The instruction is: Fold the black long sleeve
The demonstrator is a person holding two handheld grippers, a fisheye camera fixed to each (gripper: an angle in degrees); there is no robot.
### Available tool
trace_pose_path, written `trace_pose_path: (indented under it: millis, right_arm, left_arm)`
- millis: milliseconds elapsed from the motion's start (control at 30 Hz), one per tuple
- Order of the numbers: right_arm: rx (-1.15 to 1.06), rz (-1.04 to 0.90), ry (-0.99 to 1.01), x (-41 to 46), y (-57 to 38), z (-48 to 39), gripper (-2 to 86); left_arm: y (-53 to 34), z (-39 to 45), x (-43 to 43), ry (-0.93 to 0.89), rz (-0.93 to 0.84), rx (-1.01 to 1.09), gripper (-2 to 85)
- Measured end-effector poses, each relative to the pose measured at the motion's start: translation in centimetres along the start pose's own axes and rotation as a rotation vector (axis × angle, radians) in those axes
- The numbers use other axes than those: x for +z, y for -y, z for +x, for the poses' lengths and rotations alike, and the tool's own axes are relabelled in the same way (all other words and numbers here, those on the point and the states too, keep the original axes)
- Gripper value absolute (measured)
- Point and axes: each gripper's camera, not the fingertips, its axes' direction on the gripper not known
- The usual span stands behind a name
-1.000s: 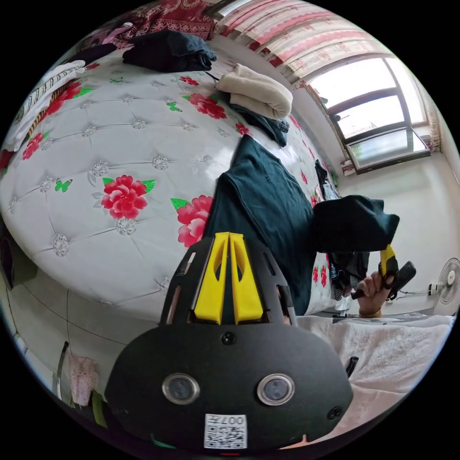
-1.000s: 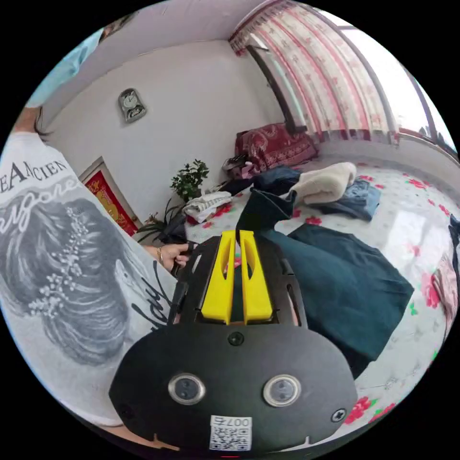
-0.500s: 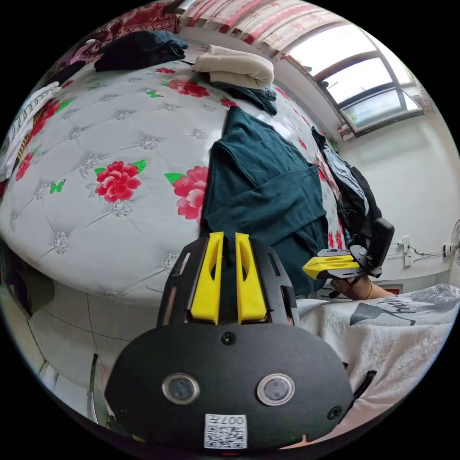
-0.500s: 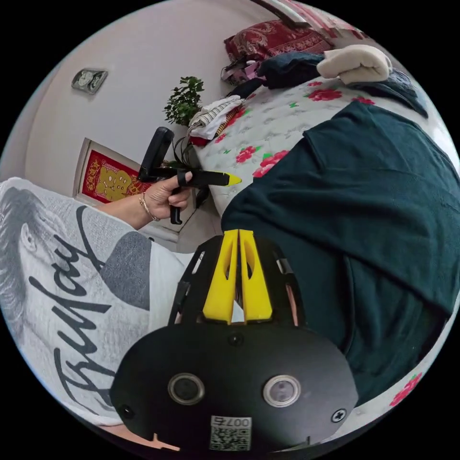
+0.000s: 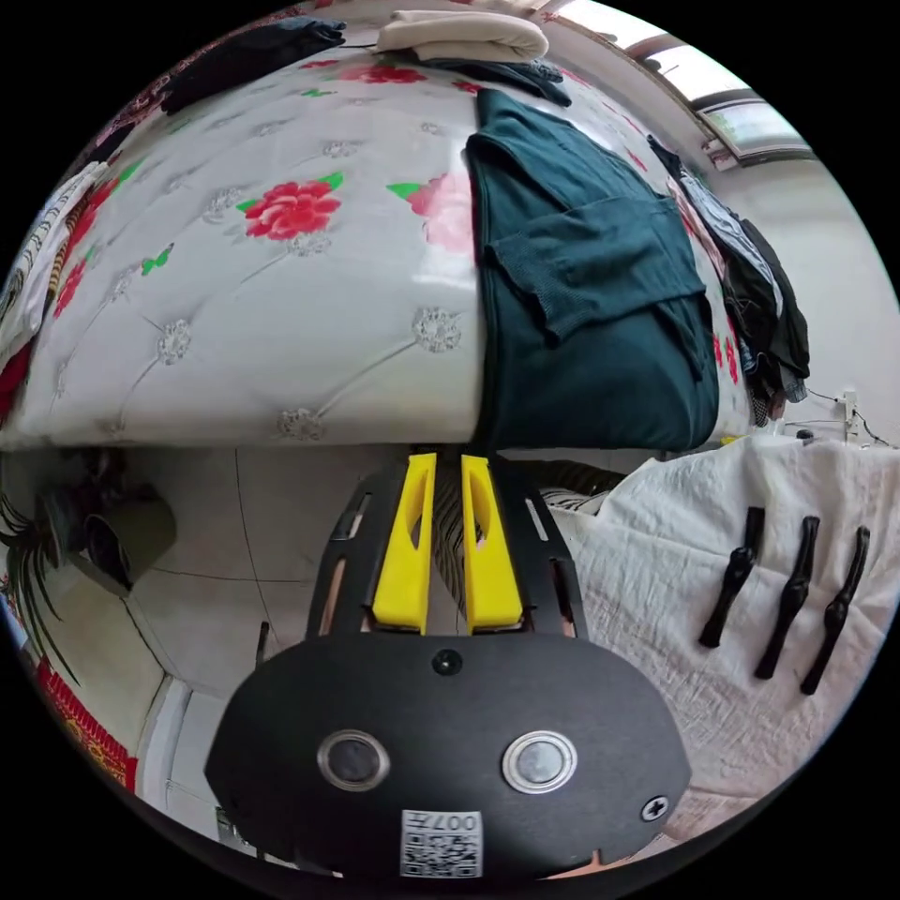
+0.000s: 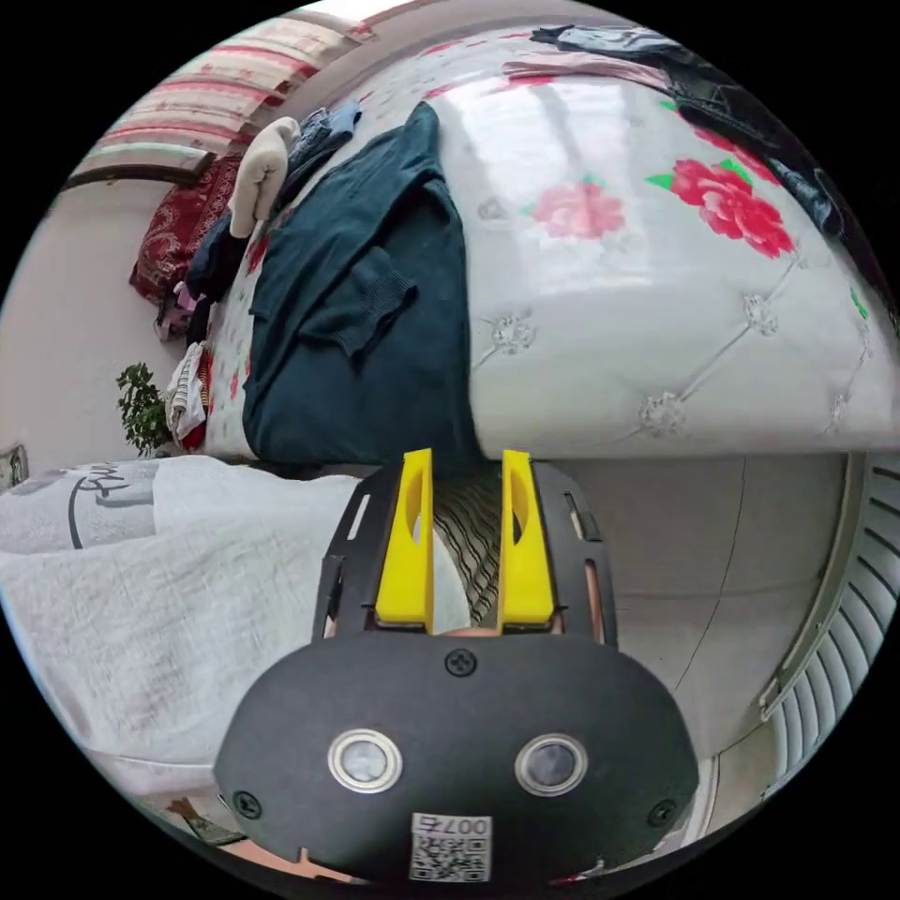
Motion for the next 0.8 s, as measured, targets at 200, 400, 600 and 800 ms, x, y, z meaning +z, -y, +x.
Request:
trace_pose_path:
  millis: [200,400,600,800]
  right_arm:
    - [0.035,-0.066,0.075,5.3,2.3,0.9,8.2]
    - [-0.144,-0.164,0.28,2.3,5.2,-0.9,2.4]
    - [-0.271,0.144,0.363,-8.0,9.9,-3.3,1.4]
    - [-0.163,0.098,0.359,-6.6,13.3,-2.7,3.7]
  left_arm:
    - [5.0,3.0,5.3,-0.028,-0.169,0.104,9.2]
    - [8.3,7.3,3.2,-0.061,-0.243,0.333,-0.1]
    - [13.4,4.8,-5.7,-0.266,0.096,0.262,0.3]
    - [15.1,1.2,-4.8,-0.312,0.121,0.095,7.8]
